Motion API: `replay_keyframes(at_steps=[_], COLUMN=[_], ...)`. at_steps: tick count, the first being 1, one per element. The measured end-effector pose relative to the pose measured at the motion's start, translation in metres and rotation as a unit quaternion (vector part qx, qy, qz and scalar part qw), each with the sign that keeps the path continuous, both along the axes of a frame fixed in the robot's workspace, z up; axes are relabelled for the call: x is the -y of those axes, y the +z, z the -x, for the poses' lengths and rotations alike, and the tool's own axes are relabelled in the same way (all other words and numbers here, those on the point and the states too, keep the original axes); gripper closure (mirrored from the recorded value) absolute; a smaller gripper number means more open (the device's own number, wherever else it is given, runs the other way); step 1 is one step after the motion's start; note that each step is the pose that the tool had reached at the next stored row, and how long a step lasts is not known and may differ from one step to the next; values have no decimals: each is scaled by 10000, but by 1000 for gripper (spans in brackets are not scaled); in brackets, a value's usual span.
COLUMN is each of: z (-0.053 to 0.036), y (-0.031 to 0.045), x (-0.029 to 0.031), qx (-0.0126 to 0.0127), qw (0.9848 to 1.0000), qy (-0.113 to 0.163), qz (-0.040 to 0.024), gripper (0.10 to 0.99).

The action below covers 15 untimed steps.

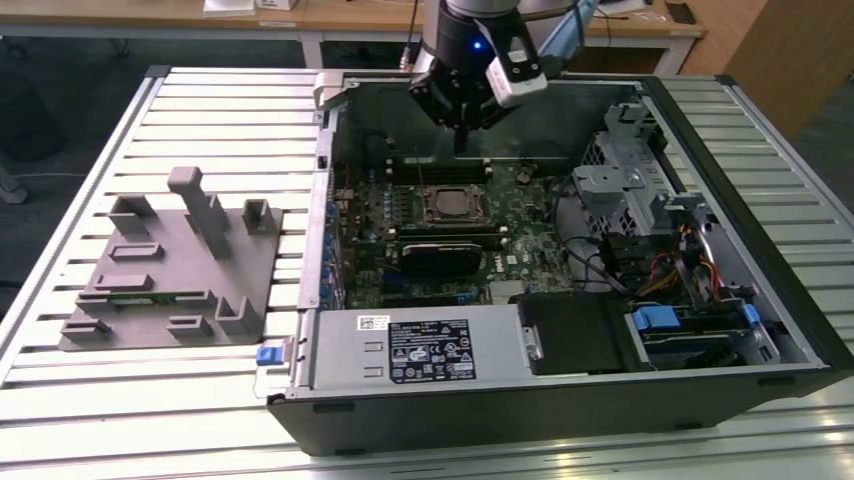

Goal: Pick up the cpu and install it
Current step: 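Install the first cpu locking lever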

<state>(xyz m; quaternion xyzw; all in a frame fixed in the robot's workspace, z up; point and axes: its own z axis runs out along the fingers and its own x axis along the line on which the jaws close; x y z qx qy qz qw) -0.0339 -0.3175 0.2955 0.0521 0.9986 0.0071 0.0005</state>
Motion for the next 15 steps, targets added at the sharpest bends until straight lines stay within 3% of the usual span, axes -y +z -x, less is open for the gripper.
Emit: replay_keyframes(at_steps=[3,11,15], z=[36,286,313], y=[-20,-99,-146], x=[0,0,2], qx=[0,-1,0], qw=[10000,9999,9997], qy=[98,118,233], qz=[-14,-31,-40], gripper=[980,980,980])
